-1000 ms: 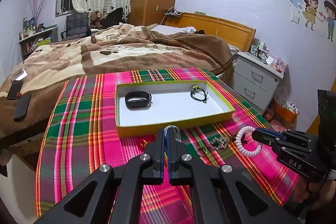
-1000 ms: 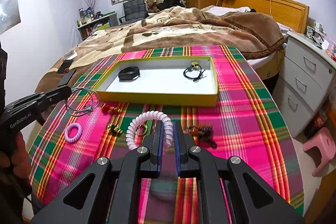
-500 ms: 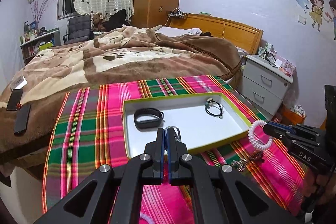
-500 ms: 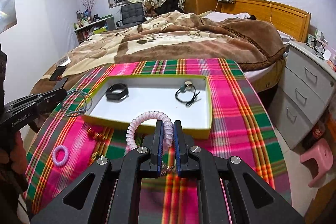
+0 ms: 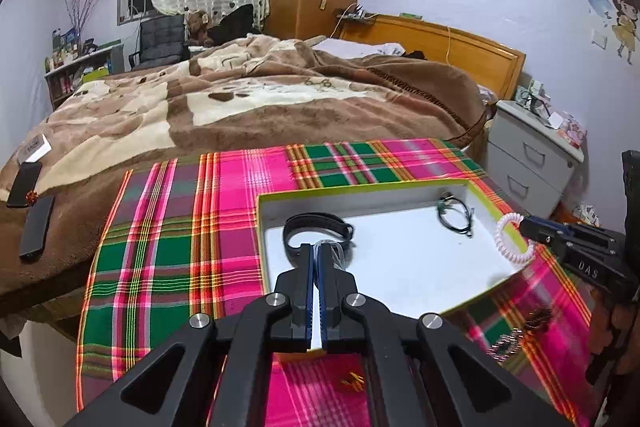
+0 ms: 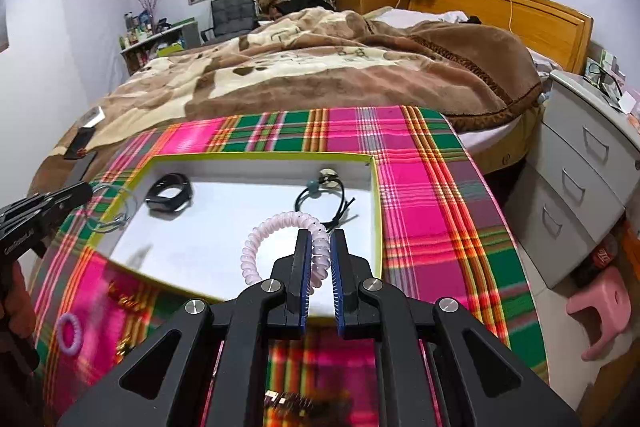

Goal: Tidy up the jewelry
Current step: 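Carry the grey cords and white coil into the yellow box and release both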

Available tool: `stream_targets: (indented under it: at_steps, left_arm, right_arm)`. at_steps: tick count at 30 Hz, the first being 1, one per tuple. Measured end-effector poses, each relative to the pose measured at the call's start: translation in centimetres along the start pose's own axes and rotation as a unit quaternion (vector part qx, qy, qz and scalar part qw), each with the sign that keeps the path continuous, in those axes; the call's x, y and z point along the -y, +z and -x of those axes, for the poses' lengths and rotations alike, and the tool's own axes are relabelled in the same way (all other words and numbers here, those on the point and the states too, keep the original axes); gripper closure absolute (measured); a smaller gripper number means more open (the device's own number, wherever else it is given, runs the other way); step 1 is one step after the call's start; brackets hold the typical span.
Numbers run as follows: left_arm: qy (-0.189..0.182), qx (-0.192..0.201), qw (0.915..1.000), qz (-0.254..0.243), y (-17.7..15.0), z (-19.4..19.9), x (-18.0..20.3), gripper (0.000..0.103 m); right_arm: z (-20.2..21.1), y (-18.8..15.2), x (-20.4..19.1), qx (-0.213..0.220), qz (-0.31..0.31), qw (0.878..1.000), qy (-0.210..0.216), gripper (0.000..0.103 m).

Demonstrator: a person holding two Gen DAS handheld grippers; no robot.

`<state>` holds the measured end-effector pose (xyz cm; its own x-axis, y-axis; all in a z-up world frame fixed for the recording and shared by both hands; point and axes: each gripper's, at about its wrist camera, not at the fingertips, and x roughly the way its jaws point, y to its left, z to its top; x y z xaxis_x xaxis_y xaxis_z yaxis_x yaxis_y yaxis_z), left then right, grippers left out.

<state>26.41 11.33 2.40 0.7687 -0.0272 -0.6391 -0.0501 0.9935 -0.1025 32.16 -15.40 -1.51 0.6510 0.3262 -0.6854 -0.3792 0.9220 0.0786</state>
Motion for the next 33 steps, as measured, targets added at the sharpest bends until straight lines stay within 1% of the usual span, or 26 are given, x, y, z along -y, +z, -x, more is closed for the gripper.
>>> stream_targets:
  at_steps: [6,11,19,28,30,32,33]
  left_arm:
    - [0.004,-0.019,0.9998,0.009,-0.4,-2.2,-1.3,0.102]
    - [0.004,-0.032,0.9995,0.004,-0.7,-3.3,-1.2,0.102]
    - [0.013,-0.050,0.9986,-0.002,-0.8,-5.0,-1.0,0.101]
    - [0.030,-0.054,0.9980,-0.012,-0.9,-5.6,-0.9,0.101]
    - [0.034,-0.054,0.9979,-0.015,-0.9,-5.5,-0.8,0.101]
    - [0.037,-0.051,0.9979,-0.017,-0.9,-5.5,-0.7,0.101]
    - [0.037,-0.050,0.9980,-0.016,-0.9,-5.4,-0.7,0.101]
  right_arm:
    - [-2.6,0.3,0.4,-0.022,0.001,1.000,-0.009,0.093]
    - [-4.2,0.4,0.8,-0.040,0.001,0.999,-0.015,0.093]
    - [-5.5,0.2,0.8,-0.056,0.008,0.998,-0.024,0.093]
    - [-6.0,0.3,0.4,-0.062,0.025,0.997,-0.025,0.093]
    - [-5.9,0.3,0.3,-0.061,0.026,0.997,-0.025,0.091]
    - [-5.7,0.2,0.3,-0.057,0.025,0.998,-0.021,0.082]
    - [-5.6,0.2,0.3,-0.056,0.025,0.998,-0.020,0.079]
